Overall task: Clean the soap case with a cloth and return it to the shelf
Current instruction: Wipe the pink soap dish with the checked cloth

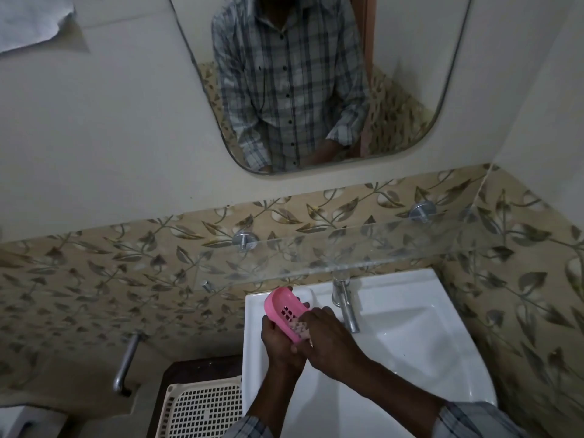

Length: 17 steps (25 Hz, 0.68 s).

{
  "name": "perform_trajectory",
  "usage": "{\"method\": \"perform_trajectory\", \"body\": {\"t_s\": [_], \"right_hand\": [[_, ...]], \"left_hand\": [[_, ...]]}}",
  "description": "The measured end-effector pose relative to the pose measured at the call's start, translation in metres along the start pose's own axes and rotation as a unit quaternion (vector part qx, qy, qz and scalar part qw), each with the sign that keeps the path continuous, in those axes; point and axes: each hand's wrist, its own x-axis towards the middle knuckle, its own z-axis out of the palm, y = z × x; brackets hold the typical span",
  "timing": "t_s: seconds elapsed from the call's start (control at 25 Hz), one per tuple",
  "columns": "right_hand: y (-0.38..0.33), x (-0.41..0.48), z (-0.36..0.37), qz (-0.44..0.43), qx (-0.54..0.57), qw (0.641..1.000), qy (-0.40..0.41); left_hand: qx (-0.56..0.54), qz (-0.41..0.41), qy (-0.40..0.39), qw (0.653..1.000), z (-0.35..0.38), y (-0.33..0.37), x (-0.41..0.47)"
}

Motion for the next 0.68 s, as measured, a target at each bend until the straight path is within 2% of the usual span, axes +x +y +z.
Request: {"method": "perform_trajectory", "body": {"t_s": [0.08, 0.16, 0.24, 0.32, 0.4, 0.48, 0.6, 0.68], "right_hand": [[0.006, 0.003, -0.008, -0.021, -0.055, 0.998, 0.007], [0.013, 0.002, -0.011, -0.101, -0.116, 0.987, 0.042], [0.020, -0.002, -0.010, -0.195, -0.147, 0.967, 0.072], [0.031, 0.001, -0.016, -0.286, -0.171, 0.941, 0.059], [0.048, 0.008, -0.027, -0.322, -0.201, 0.925, 0.033], [0.045, 0.009, -0.026, -0.289, -0.189, 0.938, 0.018], [0.025, 0.000, -0.006, -0.171, -0.082, 0.982, -0.006], [0.033, -0.001, -0.001, -0.196, -0.067, 0.978, -0.006]], "left_hand": [[-0.007, -0.019, -0.030, 0.999, -0.001, -0.001, -0.001], [-0.041, -0.052, -0.058, 0.996, -0.003, 0.002, -0.003], [-0.062, -0.119, -0.099, 0.986, -0.007, 0.010, -0.006], [-0.036, -0.201, -0.132, 0.970, -0.014, 0.023, -0.009], [0.005, -0.239, -0.171, 0.956, -0.017, 0.034, -0.012], [-0.004, -0.226, -0.178, 0.958, -0.012, 0.035, -0.015], [-0.032, -0.182, -0.127, 0.975, -0.003, 0.024, -0.014], [-0.018, -0.171, -0.113, 0.979, -0.003, 0.018, -0.017]]}}
